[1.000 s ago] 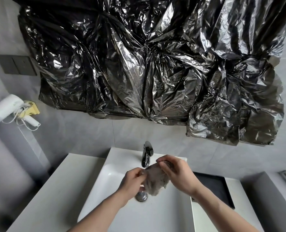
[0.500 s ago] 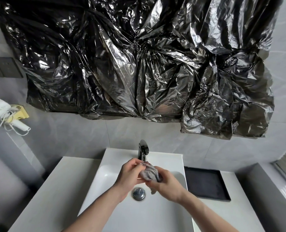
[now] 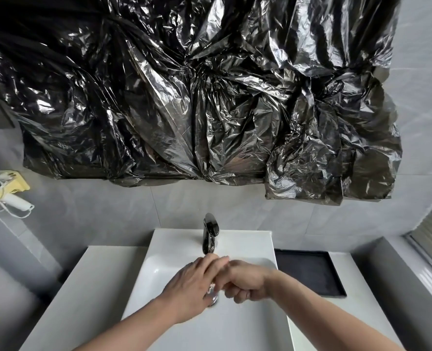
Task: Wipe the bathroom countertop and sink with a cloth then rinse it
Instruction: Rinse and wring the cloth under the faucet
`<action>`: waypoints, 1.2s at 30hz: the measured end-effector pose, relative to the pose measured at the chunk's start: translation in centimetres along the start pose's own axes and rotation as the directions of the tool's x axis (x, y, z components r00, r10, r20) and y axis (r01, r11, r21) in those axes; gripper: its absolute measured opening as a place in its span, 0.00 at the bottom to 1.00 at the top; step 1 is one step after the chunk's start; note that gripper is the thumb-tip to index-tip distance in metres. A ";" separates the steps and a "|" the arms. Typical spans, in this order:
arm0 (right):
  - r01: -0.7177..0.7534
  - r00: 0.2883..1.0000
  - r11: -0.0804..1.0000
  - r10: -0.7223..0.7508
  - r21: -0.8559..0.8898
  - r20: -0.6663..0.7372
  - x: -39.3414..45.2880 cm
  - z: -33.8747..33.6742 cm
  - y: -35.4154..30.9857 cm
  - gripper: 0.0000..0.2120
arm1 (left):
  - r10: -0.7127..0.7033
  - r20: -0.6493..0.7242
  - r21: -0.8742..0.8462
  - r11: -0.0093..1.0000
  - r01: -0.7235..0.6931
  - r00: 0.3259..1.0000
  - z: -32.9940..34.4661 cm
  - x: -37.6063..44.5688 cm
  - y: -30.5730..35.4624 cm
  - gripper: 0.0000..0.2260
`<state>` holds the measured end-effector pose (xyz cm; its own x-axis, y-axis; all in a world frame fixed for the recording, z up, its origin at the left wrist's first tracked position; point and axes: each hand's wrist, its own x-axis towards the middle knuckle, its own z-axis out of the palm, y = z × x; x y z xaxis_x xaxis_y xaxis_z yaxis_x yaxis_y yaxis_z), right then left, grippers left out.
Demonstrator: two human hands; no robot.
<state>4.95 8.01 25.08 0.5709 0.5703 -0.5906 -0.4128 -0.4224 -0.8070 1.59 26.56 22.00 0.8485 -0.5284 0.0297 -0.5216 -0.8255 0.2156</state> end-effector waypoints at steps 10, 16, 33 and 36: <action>-0.171 0.880 0.604 -0.261 -0.778 -0.397 1.8 1.6 1.2 0.08 | -0.385 0.243 0.105 0.923 0.370 0.891 -0.7 4.5 -0.1 0.04; -0.110 0.800 0.464 -0.484 -0.879 -0.355 1.7 1.4 2.8 0.12 | -0.386 0.547 -0.209 0.796 0.567 0.743 -0.7 5.4 0.5 0.05; 0.212 0.861 0.960 -0.271 -0.181 -0.431 -1.0 -0.1 1.7 0.06 | -0.172 -0.160 -0.235 0.963 0.132 0.972 -1.7 0.9 0.6 0.33; 0.017 0.989 0.994 -0.001 0.111 -0.146 -1.4 -0.7 1.0 0.05 | 0.118 -0.152 0.012 0.993 -0.118 0.981 -0.5 -0.5 0.0 0.34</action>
<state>4.24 6.33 25.13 0.6687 0.4616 -0.5829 -0.4792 -0.3318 -0.8125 1.26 26.94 22.48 0.7845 -0.5858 0.2034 -0.6190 -0.7597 0.1994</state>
